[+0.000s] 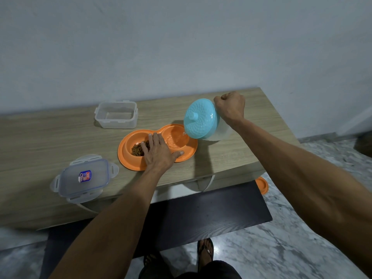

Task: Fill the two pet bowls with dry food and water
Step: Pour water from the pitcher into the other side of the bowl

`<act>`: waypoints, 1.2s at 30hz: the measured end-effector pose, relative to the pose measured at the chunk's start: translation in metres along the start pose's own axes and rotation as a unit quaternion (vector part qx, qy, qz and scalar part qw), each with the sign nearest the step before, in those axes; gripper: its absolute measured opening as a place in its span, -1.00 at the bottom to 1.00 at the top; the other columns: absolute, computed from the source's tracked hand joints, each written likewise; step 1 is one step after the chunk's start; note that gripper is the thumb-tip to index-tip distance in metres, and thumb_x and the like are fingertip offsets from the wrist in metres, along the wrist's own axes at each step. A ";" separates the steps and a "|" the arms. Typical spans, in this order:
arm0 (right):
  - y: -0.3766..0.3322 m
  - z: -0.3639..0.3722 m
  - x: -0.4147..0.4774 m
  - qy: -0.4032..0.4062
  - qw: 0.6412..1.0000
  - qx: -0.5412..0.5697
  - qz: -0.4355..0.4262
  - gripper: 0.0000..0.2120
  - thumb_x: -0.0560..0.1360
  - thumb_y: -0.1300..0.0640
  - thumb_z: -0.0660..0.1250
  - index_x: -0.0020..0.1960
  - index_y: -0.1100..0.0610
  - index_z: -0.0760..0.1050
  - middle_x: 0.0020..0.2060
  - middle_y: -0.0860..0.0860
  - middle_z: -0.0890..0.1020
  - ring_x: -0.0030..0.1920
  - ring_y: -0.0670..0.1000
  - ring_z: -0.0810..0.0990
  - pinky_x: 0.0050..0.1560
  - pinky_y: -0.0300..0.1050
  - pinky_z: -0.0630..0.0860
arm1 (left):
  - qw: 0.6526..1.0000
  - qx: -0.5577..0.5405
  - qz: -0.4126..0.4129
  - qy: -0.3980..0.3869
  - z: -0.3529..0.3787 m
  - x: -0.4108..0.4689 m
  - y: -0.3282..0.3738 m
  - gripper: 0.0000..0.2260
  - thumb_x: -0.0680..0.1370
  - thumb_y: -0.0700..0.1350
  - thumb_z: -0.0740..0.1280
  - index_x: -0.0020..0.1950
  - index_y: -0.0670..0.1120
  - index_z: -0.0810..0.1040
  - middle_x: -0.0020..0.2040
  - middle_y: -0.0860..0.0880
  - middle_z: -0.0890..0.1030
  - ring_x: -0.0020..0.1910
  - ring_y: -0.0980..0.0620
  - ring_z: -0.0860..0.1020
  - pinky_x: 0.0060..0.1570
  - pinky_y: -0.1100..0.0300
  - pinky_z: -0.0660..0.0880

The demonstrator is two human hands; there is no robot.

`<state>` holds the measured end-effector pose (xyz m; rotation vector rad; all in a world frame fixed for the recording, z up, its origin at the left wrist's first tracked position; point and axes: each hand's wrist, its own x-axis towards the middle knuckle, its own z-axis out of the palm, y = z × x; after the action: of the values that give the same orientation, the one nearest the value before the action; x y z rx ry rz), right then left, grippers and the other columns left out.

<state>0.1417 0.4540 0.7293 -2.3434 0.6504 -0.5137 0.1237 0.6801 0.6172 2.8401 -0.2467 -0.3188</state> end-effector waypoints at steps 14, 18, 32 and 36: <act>-0.001 0.001 0.001 0.005 1.000 0.013 0.002 -0.57 0.40 0.21 0.29 -0.57 0.13 0.18 -0.62 0.01 0.17 -0.55 -0.04 0.15 -0.38 -0.12 0.23 | 1.000 0.006 0.001 -0.006 0.001 0.000 0.000 -0.01 0.43 0.42 0.22 0.58 -0.21 -0.04 0.60 -0.15 -0.01 0.58 -0.14 -0.13 0.50 -0.21 -0.15; -0.001 0.003 0.004 0.006 1.000 0.016 0.000 -0.59 0.38 0.19 0.28 -0.57 0.13 0.19 -0.61 0.03 0.19 -0.51 0.03 0.21 -0.33 -0.07 0.29 | 1.000 0.004 -0.002 -0.006 0.000 0.000 0.001 -0.01 0.43 0.42 0.23 0.58 -0.20 -0.04 0.60 -0.14 -0.01 0.58 -0.14 -0.12 0.50 -0.21 -0.15; 0.014 0.003 0.017 0.010 0.993 0.078 0.088 -0.63 0.37 0.18 0.28 -0.55 0.12 0.22 -0.58 0.00 0.24 -0.48 -0.01 0.22 -0.31 -0.11 0.32 | 1.000 0.009 -0.007 -0.015 -0.005 -0.002 0.003 -0.02 0.44 0.40 0.24 0.59 -0.19 -0.05 0.60 -0.14 -0.02 0.59 -0.13 -0.13 0.50 -0.20 -0.16; 0.025 0.006 0.024 0.014 0.978 0.149 0.146 -0.63 0.37 0.20 0.29 -0.53 0.08 0.20 -0.54 -0.04 0.25 -0.47 -0.03 0.21 -0.37 -0.16 0.27 | 1.000 0.014 -0.012 -0.017 -0.006 -0.003 0.004 -0.01 0.44 0.41 0.23 0.58 -0.20 -0.07 0.60 -0.14 -0.03 0.59 -0.13 -0.13 0.50 -0.20 -0.16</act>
<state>0.1557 0.4265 0.7124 -1.9233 0.8515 -0.4744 0.1220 0.6783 0.6242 2.8683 -0.2267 -0.3706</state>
